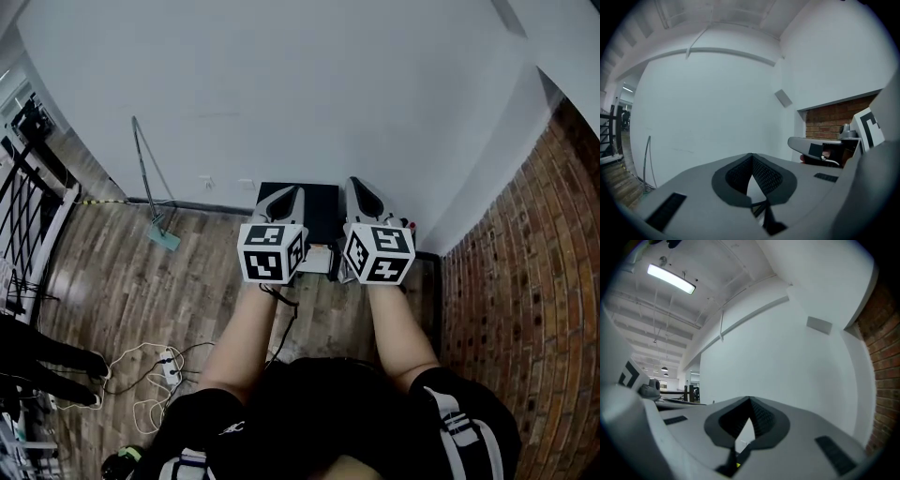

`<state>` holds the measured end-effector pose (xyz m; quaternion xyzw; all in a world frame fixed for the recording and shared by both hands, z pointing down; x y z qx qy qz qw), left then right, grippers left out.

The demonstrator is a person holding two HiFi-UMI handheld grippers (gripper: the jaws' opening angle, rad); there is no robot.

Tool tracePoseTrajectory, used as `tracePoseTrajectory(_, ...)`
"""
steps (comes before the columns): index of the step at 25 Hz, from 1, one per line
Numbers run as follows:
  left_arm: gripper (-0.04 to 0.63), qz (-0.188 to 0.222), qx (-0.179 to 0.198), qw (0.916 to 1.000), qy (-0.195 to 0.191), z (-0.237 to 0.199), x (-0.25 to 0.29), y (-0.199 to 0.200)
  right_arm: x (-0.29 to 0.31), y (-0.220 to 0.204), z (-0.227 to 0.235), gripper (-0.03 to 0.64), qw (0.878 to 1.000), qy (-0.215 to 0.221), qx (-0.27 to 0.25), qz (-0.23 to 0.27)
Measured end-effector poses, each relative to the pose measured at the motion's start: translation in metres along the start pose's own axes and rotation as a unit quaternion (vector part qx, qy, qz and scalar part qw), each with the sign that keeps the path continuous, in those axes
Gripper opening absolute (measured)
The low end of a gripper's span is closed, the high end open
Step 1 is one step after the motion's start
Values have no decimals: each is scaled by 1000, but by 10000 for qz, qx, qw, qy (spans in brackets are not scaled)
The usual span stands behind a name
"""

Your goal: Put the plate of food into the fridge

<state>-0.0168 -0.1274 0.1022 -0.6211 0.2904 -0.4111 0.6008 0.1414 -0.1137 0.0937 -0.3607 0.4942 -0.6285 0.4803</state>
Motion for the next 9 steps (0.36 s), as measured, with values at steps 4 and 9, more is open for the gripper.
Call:
tracePoseTrajectory(4,-5,5,53,10000,70,9,-9,0,-8,-2,1,12,9999,87,64,-42)
tracePoseTrajectory(9,-5,27,66,9999,99,12,-11,1,-12,-3,3,12,9999,140,74,-33)
Point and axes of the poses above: the fingertips, and each gripper's own axes: x forward along the fingers, z to its right, y out of its top, the point moved 7 cm from there along -x, backward along the fingers, and after that the axes turned 8 degrees about x, right-handed, at the moved point
